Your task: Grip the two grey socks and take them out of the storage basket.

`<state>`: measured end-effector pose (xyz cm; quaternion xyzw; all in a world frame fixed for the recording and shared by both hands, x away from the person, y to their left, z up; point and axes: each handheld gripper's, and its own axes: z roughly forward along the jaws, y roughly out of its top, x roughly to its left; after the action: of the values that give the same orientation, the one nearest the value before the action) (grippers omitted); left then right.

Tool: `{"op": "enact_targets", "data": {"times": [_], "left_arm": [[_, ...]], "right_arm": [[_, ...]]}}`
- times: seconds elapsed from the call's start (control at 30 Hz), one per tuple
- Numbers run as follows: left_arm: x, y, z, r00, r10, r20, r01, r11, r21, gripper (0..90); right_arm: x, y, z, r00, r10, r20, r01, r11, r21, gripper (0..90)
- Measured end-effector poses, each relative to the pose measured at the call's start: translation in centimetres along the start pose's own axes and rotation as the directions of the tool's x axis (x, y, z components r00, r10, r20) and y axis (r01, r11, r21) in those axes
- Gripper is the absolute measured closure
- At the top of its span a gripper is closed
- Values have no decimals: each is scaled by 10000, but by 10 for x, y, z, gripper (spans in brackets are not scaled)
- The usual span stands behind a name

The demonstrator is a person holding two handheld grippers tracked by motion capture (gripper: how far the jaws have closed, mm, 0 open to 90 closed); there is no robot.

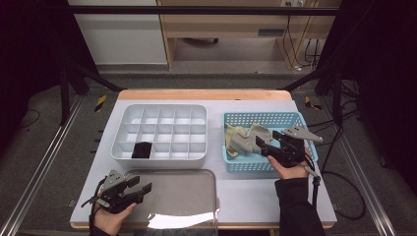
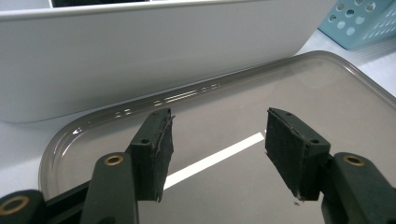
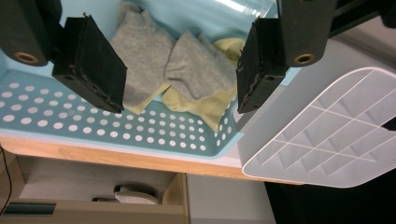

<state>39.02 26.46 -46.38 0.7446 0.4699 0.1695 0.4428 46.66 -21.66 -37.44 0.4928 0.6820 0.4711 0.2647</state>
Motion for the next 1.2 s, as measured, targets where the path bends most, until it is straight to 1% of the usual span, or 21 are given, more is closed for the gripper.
{"op": "enact_targets", "data": {"times": [0.07,0.13,0.23,0.43,0.6,0.7,0.73,0.77,0.83,0.93,1.07,1.13,1.2], "left_arm": [[0,0,0,10000,1,-10,-1,10000,25,405],[0,0,0,10000,-15,-9,15,10000,8,405],[1,-1,2,10000,6,-21,-6,9999,105,406],[1,-1,3,10000,18,3,-18,9999,159,408],[1,-1,4,10000,41,26,-42,9998,198,408],[1,-2,4,10000,59,26,-60,9998,209,408],[1,-2,4,10000,54,30,-55,9998,213,409],[1,-2,4,10000,79,30,-79,9997,219,409],[1,-2,5,10000,90,32,-91,9997,241,408],[0,-2,5,9999,129,27,-130,9995,279,409],[1,-2,5,9999,136,43,-137,9995,276,409],[1,-2,5,9999,94,46,-95,9997,246,409],[1,-2,5,10000,92,35,-93,9997,238,410]], "right_arm": [[-2,3,3,10000,52,-34,-52,10000,12,336],[-4,6,7,10000,-2,10,1,9999,117,338],[-5,9,12,10000,-19,43,18,9998,206,344],[-12,18,28,9993,-227,313,216,9991,367,361],[-17,25,42,9989,-171,433,147,9983,560,362],[-22,27,51,9988,21,488,-52,9979,640,363],[-23,27,54,9984,58,555,-98,9974,716,363],[-25,27,57,9980,-11,632,-37,9971,764,363],[-28,27,62,9976,111,680,-167,9964,830,365],[-33,26,69,9969,172,762,-240,9957,894,365],[-41,21,80,9953,304,918,-417,9913,1248,364],[-43,18,84,9934,230,1128,-389,9892,1412,364],[-44,14,89,9929,159,1175,-346,9867,1585,366]]}}
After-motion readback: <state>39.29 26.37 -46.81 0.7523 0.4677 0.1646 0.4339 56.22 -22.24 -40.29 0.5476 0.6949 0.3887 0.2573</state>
